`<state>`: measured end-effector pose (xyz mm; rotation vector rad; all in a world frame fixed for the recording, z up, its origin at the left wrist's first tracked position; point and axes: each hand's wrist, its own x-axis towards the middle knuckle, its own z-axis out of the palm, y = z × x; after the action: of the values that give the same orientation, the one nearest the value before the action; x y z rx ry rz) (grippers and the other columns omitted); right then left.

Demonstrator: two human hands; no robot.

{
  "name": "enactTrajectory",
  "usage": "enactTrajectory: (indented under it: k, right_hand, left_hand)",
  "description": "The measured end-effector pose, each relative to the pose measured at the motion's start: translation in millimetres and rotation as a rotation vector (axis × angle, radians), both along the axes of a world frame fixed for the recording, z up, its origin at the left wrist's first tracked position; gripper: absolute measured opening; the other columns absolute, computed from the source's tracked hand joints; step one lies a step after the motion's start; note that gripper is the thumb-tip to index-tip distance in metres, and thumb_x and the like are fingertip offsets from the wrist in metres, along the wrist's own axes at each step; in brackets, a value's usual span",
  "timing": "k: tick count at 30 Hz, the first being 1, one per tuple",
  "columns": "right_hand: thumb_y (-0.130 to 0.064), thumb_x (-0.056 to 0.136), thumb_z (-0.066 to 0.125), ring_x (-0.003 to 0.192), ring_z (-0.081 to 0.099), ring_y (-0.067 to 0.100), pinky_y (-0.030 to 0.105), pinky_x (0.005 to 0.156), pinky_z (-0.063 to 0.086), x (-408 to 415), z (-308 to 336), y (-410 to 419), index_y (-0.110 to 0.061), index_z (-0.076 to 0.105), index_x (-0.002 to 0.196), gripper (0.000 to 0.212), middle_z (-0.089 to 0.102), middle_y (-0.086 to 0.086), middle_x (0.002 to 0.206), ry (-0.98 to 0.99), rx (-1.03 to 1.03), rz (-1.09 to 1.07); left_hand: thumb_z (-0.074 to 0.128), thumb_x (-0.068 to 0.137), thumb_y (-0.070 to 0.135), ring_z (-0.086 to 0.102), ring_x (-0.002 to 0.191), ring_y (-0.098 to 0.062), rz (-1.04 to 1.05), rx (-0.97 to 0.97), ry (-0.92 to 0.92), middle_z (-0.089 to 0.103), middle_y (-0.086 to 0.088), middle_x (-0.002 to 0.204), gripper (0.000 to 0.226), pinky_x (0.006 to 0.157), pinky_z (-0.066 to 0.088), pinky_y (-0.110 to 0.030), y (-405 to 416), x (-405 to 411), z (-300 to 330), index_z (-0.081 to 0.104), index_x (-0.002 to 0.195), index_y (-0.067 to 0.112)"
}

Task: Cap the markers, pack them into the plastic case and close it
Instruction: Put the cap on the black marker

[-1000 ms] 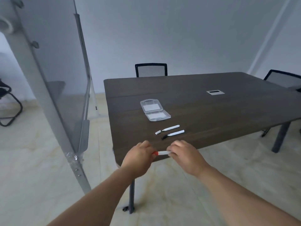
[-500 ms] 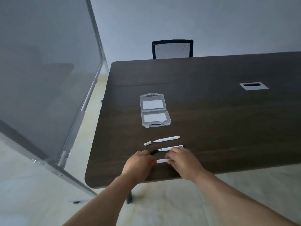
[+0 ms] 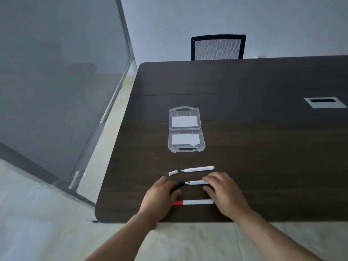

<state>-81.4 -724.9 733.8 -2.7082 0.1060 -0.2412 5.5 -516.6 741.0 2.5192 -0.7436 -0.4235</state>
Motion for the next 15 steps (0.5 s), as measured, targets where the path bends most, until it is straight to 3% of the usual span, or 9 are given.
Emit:
enactTrajectory:
  k: [7,15]
  right_hand:
    - [-0.029,0.081,0.071,0.097,0.054,0.020,0.035,0.076,0.047,24,-2,-12,-0.025,0.066,0.110,0.030,0.064,-0.008,0.108,0.107,-0.144,0.094]
    - [-0.022,0.079,0.073,0.087,0.055,0.021,0.036,0.069,0.047,30,-9,-11,-0.026,0.071,0.095,0.017,0.065,-0.009,0.089,0.093,-0.081,0.120]
  left_hand:
    - [0.052,0.089,0.042,0.051,0.104,-0.013,-0.034,0.067,-0.049,0.050,0.006,0.112,0.032,0.082,0.047,-0.029,-5,15,-12,0.055,0.118,0.029]
    - [0.049,0.092,0.034,0.050,0.102,-0.013,-0.070,0.018,-0.106,0.055,0.008,0.108,0.023,0.080,0.048,-0.032,-8,21,-17,0.062,0.110,0.032]
